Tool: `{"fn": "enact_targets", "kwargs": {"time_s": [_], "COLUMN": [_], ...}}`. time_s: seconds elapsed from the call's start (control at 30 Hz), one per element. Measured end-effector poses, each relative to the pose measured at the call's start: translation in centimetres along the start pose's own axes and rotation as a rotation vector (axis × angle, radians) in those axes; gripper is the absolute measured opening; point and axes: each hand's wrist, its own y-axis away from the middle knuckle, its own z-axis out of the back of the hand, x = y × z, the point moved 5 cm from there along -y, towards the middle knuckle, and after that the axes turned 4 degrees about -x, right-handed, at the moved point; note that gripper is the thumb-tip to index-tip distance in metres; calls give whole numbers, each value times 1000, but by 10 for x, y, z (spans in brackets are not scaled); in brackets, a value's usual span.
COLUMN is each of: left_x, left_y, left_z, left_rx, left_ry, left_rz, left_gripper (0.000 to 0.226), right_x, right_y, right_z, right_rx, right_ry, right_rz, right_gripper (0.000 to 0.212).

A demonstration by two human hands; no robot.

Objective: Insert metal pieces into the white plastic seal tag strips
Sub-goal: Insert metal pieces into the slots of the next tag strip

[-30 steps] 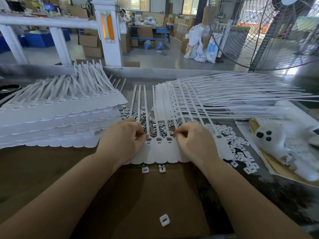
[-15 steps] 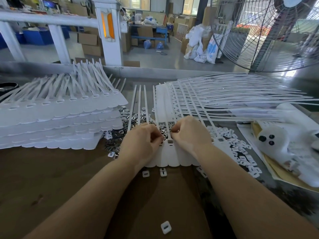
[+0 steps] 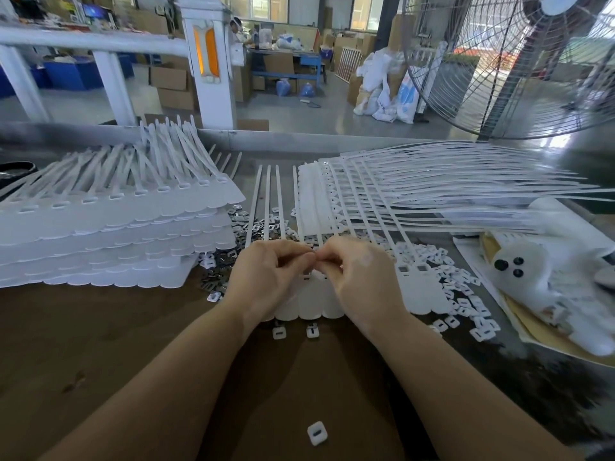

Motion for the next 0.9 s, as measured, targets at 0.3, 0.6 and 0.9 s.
{"fn": "enact_targets", "kwargs": {"time_s": [0.3, 0.6, 0.9], "left_x": [7, 7, 13], "left_y": [-1, -4, -9], "left_z": [5, 16, 21], "left_rx": [-19, -38, 96], "left_ry": [42, -58, -282], "left_rz": [70, 89, 107], "left_gripper": [17, 20, 6], "right_x": [-12, -23, -25], "right_y": [2, 5, 6], "right_z": [2, 3, 2], "right_rx": [-28, -33, -22], "right_ry": [3, -6, -7], "right_rz": [-65, -142, -151], "right_gripper": [8, 8, 9]}}
